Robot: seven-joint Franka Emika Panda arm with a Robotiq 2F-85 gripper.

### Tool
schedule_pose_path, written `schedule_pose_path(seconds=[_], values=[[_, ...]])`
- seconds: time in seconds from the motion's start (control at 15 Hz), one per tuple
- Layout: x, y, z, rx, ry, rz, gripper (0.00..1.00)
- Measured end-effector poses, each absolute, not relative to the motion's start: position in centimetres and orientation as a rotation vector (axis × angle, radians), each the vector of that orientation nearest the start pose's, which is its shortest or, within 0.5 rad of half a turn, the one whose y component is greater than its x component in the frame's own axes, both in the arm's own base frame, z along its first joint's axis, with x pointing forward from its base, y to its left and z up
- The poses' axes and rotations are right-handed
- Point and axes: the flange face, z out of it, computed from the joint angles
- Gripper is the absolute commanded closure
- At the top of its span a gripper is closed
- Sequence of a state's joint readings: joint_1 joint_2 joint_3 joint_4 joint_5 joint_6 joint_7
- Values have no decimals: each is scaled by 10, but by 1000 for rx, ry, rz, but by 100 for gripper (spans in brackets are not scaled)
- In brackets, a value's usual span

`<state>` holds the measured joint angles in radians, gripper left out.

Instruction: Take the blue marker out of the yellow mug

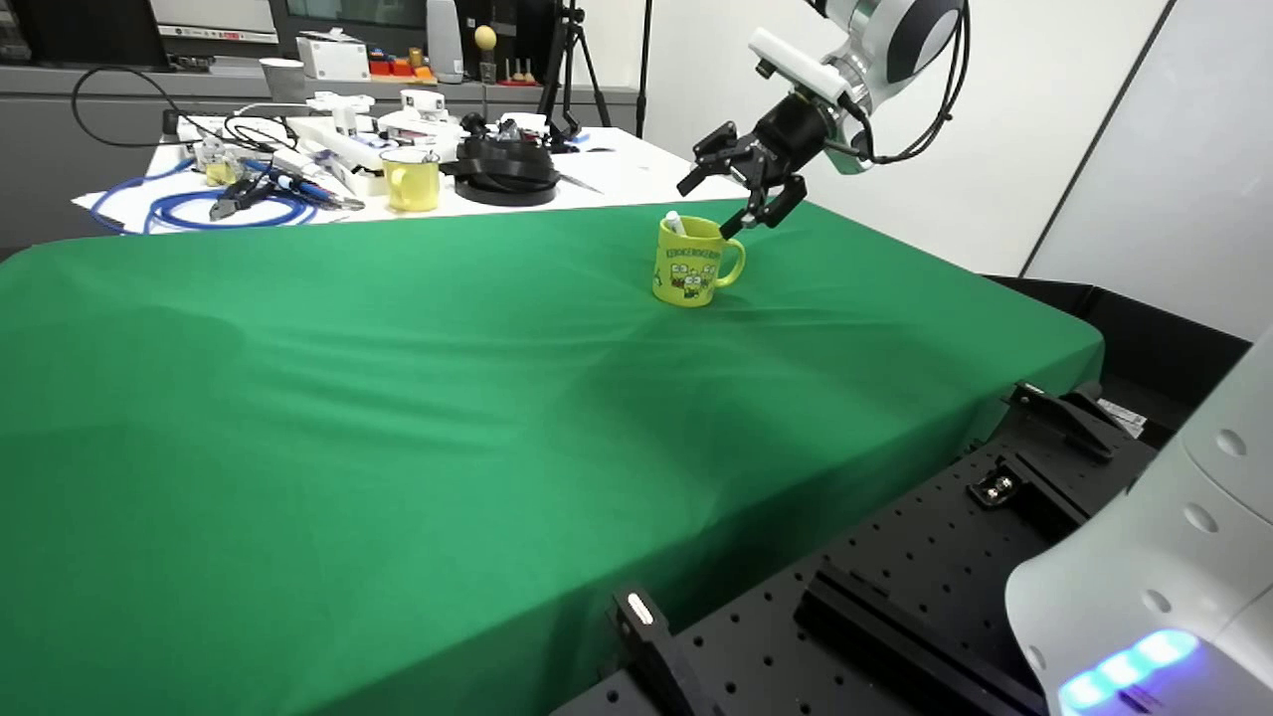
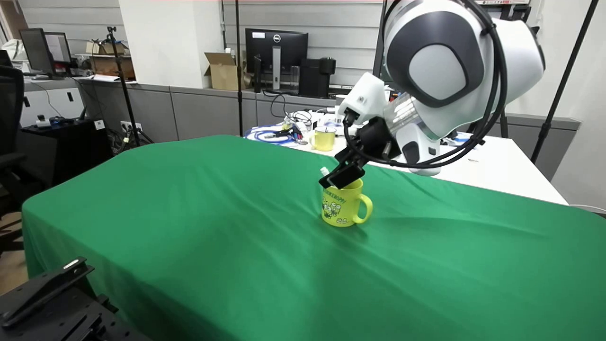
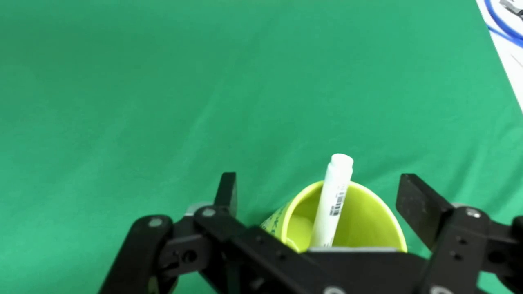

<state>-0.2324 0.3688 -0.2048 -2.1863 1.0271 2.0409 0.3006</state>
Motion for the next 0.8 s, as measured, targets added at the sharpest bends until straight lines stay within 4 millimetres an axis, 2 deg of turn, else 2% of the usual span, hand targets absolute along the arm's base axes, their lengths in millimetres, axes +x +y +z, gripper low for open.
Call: schedule_pose_path(seconds=[0.07, 0.13, 0.8], values=[[489, -179, 202, -1766, 1594, 482, 25], [489, -178, 201, -1761, 1594, 484, 25], [493, -171, 200, -1766, 1545, 474, 95]])
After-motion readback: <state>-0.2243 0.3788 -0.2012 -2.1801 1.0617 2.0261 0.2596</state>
